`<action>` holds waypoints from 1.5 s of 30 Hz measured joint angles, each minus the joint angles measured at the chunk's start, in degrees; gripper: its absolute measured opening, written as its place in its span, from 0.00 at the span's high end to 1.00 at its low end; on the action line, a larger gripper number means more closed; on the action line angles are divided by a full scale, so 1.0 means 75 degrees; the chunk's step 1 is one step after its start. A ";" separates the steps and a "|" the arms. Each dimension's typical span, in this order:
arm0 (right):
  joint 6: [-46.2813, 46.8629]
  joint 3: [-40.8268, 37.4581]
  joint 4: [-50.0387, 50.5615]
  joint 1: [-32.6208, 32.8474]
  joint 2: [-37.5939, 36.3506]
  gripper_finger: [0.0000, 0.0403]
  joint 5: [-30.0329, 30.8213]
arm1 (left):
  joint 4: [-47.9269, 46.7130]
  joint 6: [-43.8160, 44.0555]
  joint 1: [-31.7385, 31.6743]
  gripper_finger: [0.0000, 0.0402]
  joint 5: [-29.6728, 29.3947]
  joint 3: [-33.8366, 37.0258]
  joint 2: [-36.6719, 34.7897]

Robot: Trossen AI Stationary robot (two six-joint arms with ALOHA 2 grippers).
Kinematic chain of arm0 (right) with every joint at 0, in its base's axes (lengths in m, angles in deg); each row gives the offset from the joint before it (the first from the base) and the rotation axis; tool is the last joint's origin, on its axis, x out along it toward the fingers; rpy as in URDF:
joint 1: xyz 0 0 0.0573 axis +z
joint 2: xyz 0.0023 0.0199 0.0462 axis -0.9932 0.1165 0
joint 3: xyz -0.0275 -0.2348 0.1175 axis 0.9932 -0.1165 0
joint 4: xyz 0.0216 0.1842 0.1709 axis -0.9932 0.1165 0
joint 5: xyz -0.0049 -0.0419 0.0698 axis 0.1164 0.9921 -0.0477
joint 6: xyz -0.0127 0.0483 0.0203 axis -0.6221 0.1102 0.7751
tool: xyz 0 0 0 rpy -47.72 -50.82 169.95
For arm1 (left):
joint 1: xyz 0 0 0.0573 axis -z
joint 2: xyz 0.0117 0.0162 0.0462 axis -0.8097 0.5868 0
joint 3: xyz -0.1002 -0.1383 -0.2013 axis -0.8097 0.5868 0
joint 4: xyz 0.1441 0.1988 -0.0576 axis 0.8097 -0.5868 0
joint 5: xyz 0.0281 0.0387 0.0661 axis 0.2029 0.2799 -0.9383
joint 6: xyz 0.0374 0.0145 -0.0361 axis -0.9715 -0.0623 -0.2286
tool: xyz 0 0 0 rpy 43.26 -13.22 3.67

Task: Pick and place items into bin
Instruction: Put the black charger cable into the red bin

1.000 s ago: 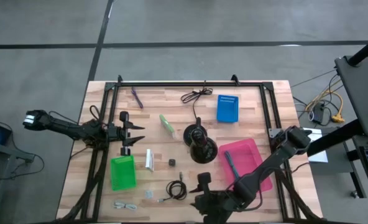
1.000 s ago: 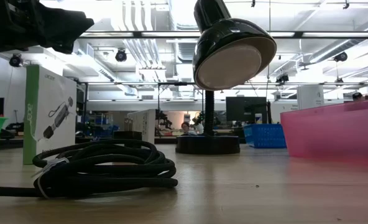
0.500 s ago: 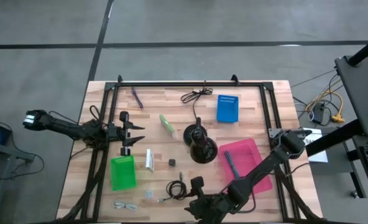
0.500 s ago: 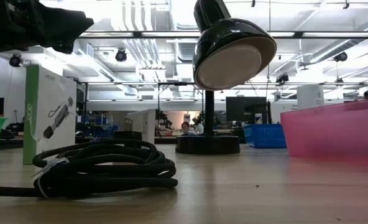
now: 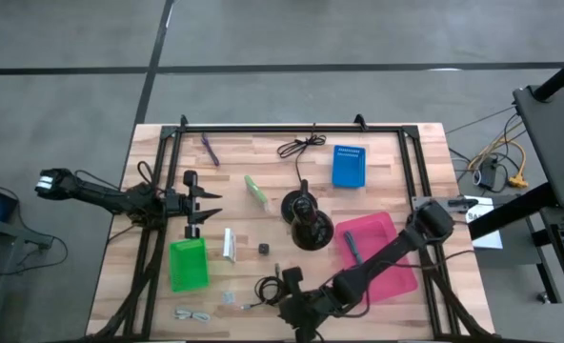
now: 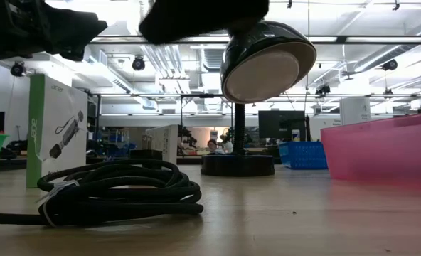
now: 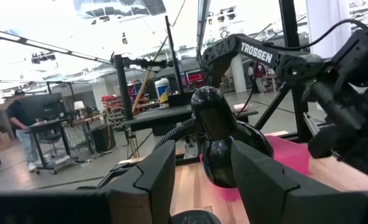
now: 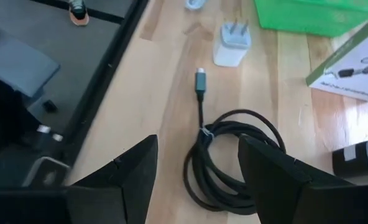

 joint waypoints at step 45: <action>-0.0837 -0.0271 -0.0410 -0.1025 0.0812 0.48 -0.2011 | 0.0000 -0.0003 -0.0001 0.65 0.0008 0.0000 0.0000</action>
